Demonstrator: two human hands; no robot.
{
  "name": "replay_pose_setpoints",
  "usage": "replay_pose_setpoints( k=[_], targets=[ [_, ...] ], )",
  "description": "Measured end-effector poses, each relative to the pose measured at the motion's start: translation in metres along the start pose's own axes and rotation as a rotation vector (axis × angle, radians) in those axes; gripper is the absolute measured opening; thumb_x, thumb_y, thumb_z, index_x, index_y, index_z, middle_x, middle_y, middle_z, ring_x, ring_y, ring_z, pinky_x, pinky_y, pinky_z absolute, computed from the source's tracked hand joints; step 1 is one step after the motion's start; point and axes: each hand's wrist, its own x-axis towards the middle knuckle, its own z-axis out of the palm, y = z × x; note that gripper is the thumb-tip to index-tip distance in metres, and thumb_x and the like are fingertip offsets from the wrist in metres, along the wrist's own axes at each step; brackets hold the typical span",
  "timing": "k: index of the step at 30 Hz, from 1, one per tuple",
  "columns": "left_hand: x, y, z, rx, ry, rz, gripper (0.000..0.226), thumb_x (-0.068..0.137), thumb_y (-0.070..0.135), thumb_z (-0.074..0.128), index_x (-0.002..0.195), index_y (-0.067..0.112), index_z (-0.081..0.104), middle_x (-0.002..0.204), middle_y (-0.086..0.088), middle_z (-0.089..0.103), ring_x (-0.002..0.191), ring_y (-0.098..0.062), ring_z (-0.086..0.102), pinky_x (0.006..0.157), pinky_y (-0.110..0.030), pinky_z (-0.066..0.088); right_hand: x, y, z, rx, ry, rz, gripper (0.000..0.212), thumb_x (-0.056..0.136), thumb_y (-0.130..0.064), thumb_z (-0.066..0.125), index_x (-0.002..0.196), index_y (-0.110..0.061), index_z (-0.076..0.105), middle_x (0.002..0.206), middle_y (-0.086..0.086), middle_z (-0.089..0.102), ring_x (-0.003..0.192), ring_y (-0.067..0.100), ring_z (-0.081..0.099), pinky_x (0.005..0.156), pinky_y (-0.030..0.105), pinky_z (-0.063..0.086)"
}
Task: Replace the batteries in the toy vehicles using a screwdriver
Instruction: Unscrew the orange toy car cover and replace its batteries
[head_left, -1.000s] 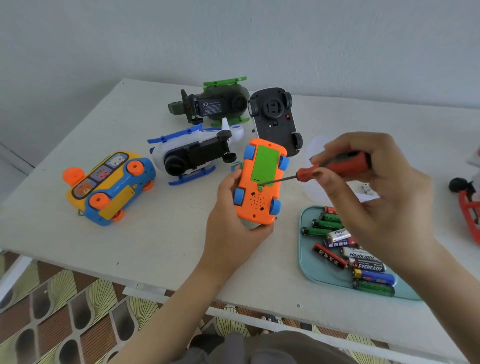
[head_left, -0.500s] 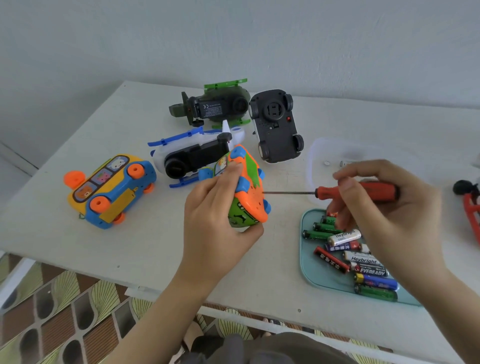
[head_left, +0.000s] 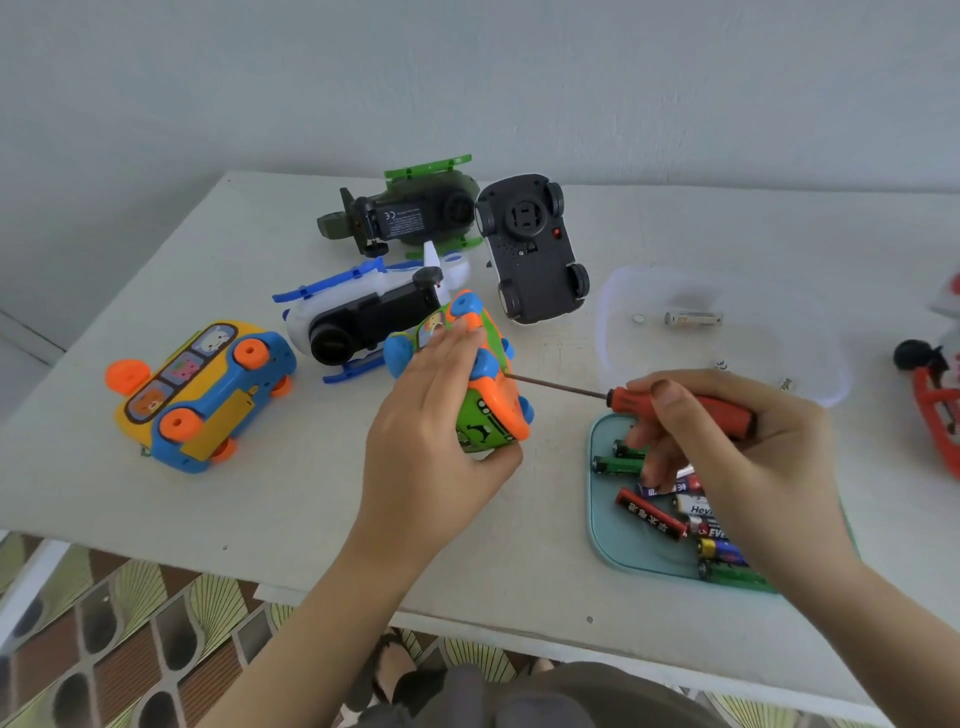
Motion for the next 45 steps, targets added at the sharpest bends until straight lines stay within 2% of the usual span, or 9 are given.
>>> replay_pose_setpoints(
  k=[6,10,13,15,27,29,35,40,45],
  targets=[
    [0.005,0.003,-0.002,0.066,0.008,-0.006,0.076,0.062,0.029,0.082,0.129,0.004,0.055,0.126,-0.011,0.062,0.114,-0.021,0.056,0.092,-0.026,0.045,-0.004,0.006,-0.002,-0.072,-0.146,0.131,0.004,0.081,-0.019,0.069,0.083,-0.016,0.067,0.054,0.011,0.063,0.036,0.016,0.048,0.038,0.021,0.041],
    [0.009,0.007,0.002,0.114,0.03,-0.014,0.069,0.068,0.036,0.073,0.126,0.003,0.057,0.119,-0.011,0.066,0.108,-0.02,0.058,0.087,-0.021,0.043,-0.006,0.015,0.0,-0.226,-0.16,0.053,0.012,0.085,-0.02,0.068,0.082,-0.024,0.058,0.051,0.009,0.059,0.036,0.013,0.046,0.037,0.022,0.038],
    [0.011,0.011,0.006,0.149,0.05,-0.031,0.072,0.063,0.033,0.078,0.125,0.002,0.059,0.12,-0.013,0.066,0.107,-0.024,0.062,0.087,-0.022,0.043,-0.01,0.023,0.005,-0.339,-0.146,-0.054,0.01,0.085,-0.031,0.063,0.083,-0.03,0.053,0.05,0.012,0.054,0.04,0.021,0.044,0.042,0.028,0.036],
    [0.011,0.014,0.009,0.174,0.064,-0.038,0.073,0.06,0.029,0.081,0.124,0.002,0.06,0.121,-0.013,0.066,0.107,-0.025,0.064,0.087,-0.023,0.043,-0.014,0.027,0.009,-0.373,-0.148,-0.094,0.012,0.088,-0.027,0.062,0.086,-0.029,0.05,0.05,0.009,0.052,0.039,0.015,0.036,0.041,0.021,0.029],
    [0.011,0.013,0.009,0.196,0.045,-0.034,0.079,0.057,0.024,0.091,0.126,0.0,0.059,0.124,-0.014,0.064,0.112,-0.026,0.062,0.092,-0.023,0.042,-0.015,0.028,0.014,-0.297,-0.136,-0.087,0.009,0.091,-0.025,0.059,0.085,-0.026,0.052,0.049,0.011,0.042,0.039,0.008,0.028,0.04,0.016,0.022],
    [0.01,0.012,0.007,0.189,0.016,-0.014,0.081,0.058,0.025,0.091,0.127,0.0,0.058,0.126,-0.015,0.063,0.115,-0.026,0.06,0.095,-0.024,0.04,-0.013,0.028,0.012,-0.234,-0.126,-0.074,0.008,0.088,-0.03,0.058,0.083,-0.026,0.054,0.048,0.014,0.041,0.04,0.008,0.027,0.04,0.023,0.023],
    [0.012,0.006,0.001,0.196,-0.04,0.049,0.08,0.058,0.022,0.091,0.127,-0.001,0.057,0.127,-0.015,0.062,0.116,-0.026,0.058,0.095,-0.029,0.042,-0.009,0.026,0.003,-0.201,-0.133,-0.037,0.02,0.079,-0.048,0.054,0.081,-0.028,0.056,0.049,0.018,0.049,0.048,0.038,0.042,0.047,0.044,0.041],
    [0.013,-0.002,-0.006,0.225,-0.149,0.13,0.074,0.06,0.015,0.088,0.127,0.002,0.059,0.131,-0.013,0.06,0.123,-0.027,0.055,0.102,-0.032,0.039,-0.006,0.027,-0.003,-0.214,-0.164,-0.029,0.027,0.076,-0.053,0.058,0.079,-0.027,0.056,0.047,0.018,0.049,0.046,0.038,0.042,0.048,0.041,0.04],
    [0.007,-0.006,-0.009,0.229,-0.269,0.209,0.08,0.056,0.01,0.09,0.129,0.005,0.058,0.135,-0.012,0.057,0.128,-0.024,0.049,0.109,-0.033,0.032,-0.007,0.028,-0.003,-0.221,-0.165,-0.009,0.022,0.077,-0.046,0.056,0.078,-0.024,0.058,0.045,0.016,0.045,0.046,0.039,0.043,0.046,0.026,0.031]
  ],
)
